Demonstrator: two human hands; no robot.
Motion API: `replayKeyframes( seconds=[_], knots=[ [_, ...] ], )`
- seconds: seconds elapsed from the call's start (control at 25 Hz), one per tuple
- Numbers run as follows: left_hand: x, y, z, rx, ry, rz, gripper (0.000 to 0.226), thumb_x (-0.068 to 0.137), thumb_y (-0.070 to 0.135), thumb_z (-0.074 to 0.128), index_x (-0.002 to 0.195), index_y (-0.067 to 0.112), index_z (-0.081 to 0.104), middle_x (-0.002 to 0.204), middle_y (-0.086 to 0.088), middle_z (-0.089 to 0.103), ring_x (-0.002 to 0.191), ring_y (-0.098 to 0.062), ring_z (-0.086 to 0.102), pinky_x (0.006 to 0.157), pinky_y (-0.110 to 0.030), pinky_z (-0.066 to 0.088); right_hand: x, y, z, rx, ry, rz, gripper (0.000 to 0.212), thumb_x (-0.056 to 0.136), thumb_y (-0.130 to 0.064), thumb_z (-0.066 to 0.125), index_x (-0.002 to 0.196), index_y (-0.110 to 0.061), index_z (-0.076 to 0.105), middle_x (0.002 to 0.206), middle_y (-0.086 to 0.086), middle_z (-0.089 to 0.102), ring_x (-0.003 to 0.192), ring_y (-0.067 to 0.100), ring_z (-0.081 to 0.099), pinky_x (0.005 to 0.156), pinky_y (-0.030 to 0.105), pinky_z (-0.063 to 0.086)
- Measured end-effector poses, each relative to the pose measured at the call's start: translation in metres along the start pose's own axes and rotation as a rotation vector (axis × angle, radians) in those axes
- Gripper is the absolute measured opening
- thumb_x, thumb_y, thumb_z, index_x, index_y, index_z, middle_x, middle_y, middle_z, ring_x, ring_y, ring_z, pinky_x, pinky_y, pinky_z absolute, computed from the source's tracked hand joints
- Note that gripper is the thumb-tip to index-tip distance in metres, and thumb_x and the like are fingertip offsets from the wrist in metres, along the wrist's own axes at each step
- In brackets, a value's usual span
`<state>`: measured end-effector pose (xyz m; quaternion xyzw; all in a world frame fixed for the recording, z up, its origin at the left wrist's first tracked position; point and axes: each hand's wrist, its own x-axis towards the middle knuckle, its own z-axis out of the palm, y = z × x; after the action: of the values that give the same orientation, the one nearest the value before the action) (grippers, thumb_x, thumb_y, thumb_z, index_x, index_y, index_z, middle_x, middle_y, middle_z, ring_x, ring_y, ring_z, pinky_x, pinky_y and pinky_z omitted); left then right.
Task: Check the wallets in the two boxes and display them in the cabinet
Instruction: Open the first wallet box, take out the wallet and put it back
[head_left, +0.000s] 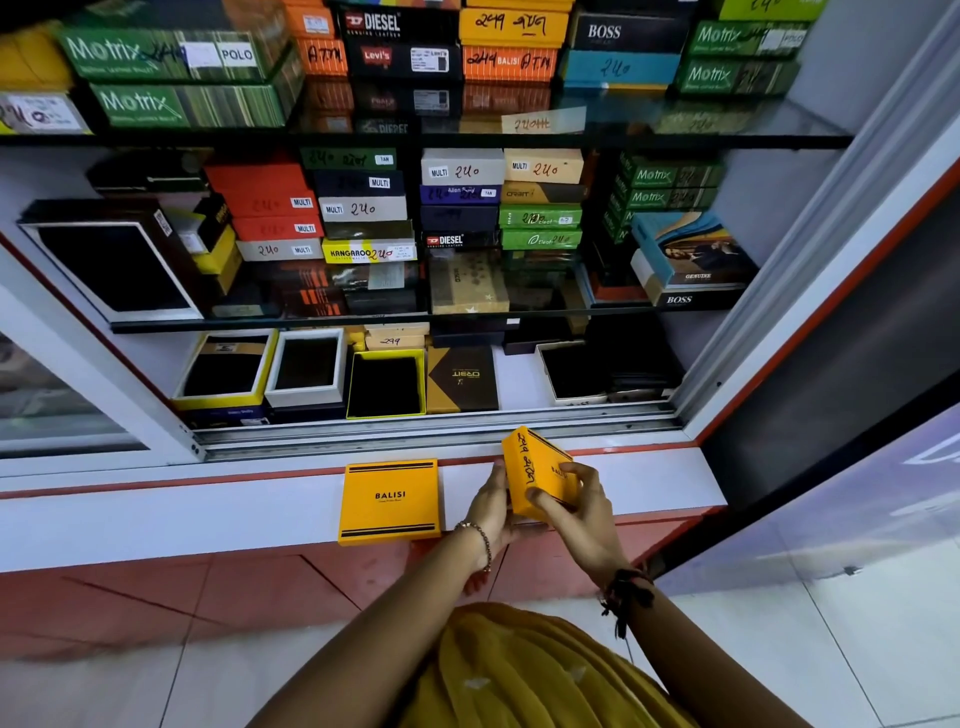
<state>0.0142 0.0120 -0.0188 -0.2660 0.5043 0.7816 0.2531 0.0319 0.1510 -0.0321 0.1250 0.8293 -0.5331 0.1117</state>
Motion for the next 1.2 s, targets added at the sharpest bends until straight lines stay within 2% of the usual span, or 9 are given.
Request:
replayKeyframes(
  seconds=[0.2, 0.28, 0.36, 0.48, 0.56, 0.64, 0.76, 0.96, 1.2],
  knots=[
    [0.0, -0.002, -0.003, -0.006, 0.001, 0.015, 0.058, 0.098, 0.055, 0.029, 0.13, 0.013, 0.054, 0.102, -0.009, 0.07, 0.088, -0.024, 0.069, 0.057, -0.033, 0.062, 0.001, -0.006, 0.001, -0.049, -0.002, -0.048, 0.077, 0.062, -0.068, 0.074, 0.125, -0.036, 0.045, 0.128, 0.003, 0.055, 0.12, 0.03, 0.055, 0.094, 0.05, 0.056],
    [0.002, -0.003, -0.008, -0.028, 0.022, 0.014, 0.06, 0.098, 0.054, 0.029, 0.134, 0.012, 0.052, 0.111, -0.013, 0.067, 0.094, -0.028, 0.068, 0.067, -0.04, 0.062, -0.001, -0.011, 0.0, 0.081, -0.002, -0.043, 0.067, 0.075, -0.06, 0.07, 0.128, -0.027, 0.044, 0.129, 0.005, 0.057, 0.115, 0.027, 0.059, 0.085, 0.034, 0.057],
    [0.002, -0.003, -0.015, -0.08, 0.069, 0.005, 0.058, 0.098, 0.054, 0.031, 0.134, 0.014, 0.05, 0.115, -0.013, 0.064, 0.098, -0.034, 0.066, 0.08, -0.049, 0.059, -0.002, -0.014, -0.007, 0.274, 0.03, -0.02, 0.055, 0.088, -0.056, 0.051, 0.128, -0.019, 0.047, 0.124, 0.004, 0.058, 0.113, 0.026, 0.059, 0.082, 0.026, 0.052],
    [0.002, -0.002, -0.023, -0.178, 0.151, 0.022, 0.046, 0.099, 0.05, 0.036, 0.131, 0.02, 0.05, 0.124, -0.013, 0.058, 0.106, -0.042, 0.062, 0.074, -0.052, 0.061, 0.003, -0.007, -0.022, 0.632, 0.175, 0.11, 0.039, 0.1, -0.05, 0.032, 0.118, -0.024, 0.055, 0.115, 0.008, 0.063, 0.105, 0.034, 0.064, 0.084, 0.045, 0.059],
    [0.003, -0.001, -0.023, -0.137, 0.212, 0.044, 0.031, 0.1, 0.043, 0.038, 0.124, 0.025, 0.048, 0.127, -0.011, 0.054, 0.111, -0.045, 0.059, 0.065, -0.048, 0.063, 0.005, 0.003, -0.026, 0.741, 0.231, 0.21, 0.027, 0.106, -0.03, 0.034, 0.118, -0.015, 0.053, 0.11, 0.018, 0.065, 0.088, 0.04, 0.069, 0.07, 0.047, 0.064],
    [0.009, -0.003, -0.02, 0.135, 0.295, 0.163, 0.018, 0.102, 0.033, 0.038, 0.117, 0.028, 0.046, 0.131, -0.012, 0.051, 0.114, -0.042, 0.057, 0.075, -0.046, 0.061, 0.002, 0.011, -0.024, 0.689, 0.251, 0.224, 0.018, 0.106, -0.017, 0.037, 0.118, -0.013, 0.051, 0.105, 0.022, 0.062, 0.079, 0.04, 0.068, 0.061, 0.044, 0.065],
    [0.014, -0.004, -0.015, 0.58, 0.471, 0.348, 0.024, 0.1, 0.017, 0.042, 0.118, 0.01, 0.057, 0.126, -0.019, 0.056, 0.11, -0.033, 0.06, 0.084, -0.025, 0.045, 0.004, 0.021, -0.015, 0.614, 0.216, 0.25, 0.018, 0.106, -0.014, 0.044, 0.117, -0.005, 0.054, 0.109, 0.021, 0.06, 0.086, 0.037, 0.065, 0.067, 0.043, 0.062],
    [0.033, -0.014, -0.016, 0.81, 0.48, 0.346, 0.023, 0.091, 0.012, 0.055, 0.112, 0.011, 0.062, 0.113, -0.013, 0.065, 0.1, -0.028, 0.067, 0.082, -0.034, 0.058, 0.011, 0.033, -0.015, 0.086, 0.182, 0.14, 0.034, 0.098, -0.019, 0.061, 0.128, -0.003, 0.065, 0.125, 0.018, 0.069, 0.098, 0.029, 0.063, 0.083, 0.041, 0.053],
    [0.018, -0.008, -0.021, 0.882, 0.447, 0.325, 0.041, 0.084, 0.0, 0.061, 0.122, 0.014, 0.055, 0.118, -0.009, 0.061, 0.107, -0.023, 0.062, 0.071, -0.007, 0.041, 0.019, 0.028, -0.034, -0.181, 0.088, 0.004, 0.051, 0.083, -0.027, 0.081, 0.13, -0.012, 0.067, 0.123, 0.013, 0.072, 0.106, 0.028, 0.066, 0.084, 0.033, 0.052]
  ],
)
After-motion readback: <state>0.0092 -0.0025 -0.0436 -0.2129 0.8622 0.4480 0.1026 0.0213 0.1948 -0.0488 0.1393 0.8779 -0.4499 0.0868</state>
